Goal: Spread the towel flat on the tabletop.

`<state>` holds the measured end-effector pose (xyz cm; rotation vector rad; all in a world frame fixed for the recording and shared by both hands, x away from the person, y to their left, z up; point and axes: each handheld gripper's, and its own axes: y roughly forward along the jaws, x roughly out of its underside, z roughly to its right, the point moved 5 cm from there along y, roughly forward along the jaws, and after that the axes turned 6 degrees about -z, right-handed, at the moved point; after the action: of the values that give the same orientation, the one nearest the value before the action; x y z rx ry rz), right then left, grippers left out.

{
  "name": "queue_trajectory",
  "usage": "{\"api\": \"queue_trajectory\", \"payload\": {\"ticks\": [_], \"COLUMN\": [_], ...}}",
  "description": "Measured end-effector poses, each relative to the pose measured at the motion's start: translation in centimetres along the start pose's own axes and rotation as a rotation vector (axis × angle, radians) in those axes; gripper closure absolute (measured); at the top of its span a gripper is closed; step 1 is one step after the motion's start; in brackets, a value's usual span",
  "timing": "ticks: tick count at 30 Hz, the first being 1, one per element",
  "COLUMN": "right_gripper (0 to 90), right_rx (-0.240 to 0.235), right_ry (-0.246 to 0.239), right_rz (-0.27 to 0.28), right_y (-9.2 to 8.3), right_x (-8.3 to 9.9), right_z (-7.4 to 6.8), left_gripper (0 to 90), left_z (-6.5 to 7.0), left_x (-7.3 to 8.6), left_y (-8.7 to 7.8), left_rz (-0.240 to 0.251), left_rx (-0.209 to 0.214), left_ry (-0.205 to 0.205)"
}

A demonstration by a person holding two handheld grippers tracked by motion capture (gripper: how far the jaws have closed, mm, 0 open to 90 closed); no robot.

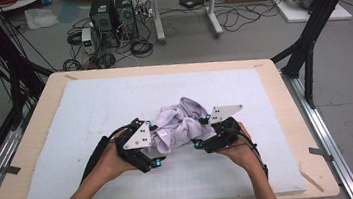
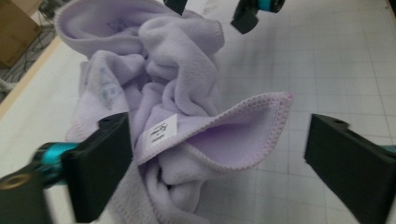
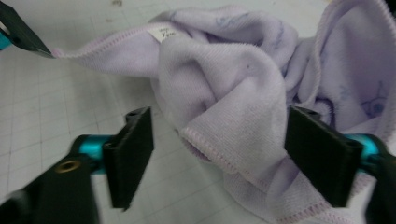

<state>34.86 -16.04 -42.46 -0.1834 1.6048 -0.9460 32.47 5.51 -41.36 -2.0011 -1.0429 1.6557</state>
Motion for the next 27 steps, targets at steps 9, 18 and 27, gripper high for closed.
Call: {"api": "queue_trajectory", "payload": {"ticks": [9, 18, 27], "right_gripper": [75.4, 81.7, 82.5], "right_rx": [0.021, -0.011, -0.046], "right_ry": [0.009, 0.032, 0.056], "right_rz": [-0.043, 0.001, 0.094], "right_y": [0.7, -0.1, -3.0], "right_x": [-0.1, 0.1, -0.4], "right_z": [0.5, 1.3, 2.4], "left_gripper": [54.6, 86.4, 87.4], "left_z": [-0.7, -2.6, -5.6], "left_x": [0.0, 0.7, 2.4], "left_y": [1.1, -0.4, -4.8], "left_rz": [-0.077, -0.054, 0.092], "left_rx": [0.027, 0.011, -0.051], "left_ry": [-0.050, -0.173, -0.331]}}
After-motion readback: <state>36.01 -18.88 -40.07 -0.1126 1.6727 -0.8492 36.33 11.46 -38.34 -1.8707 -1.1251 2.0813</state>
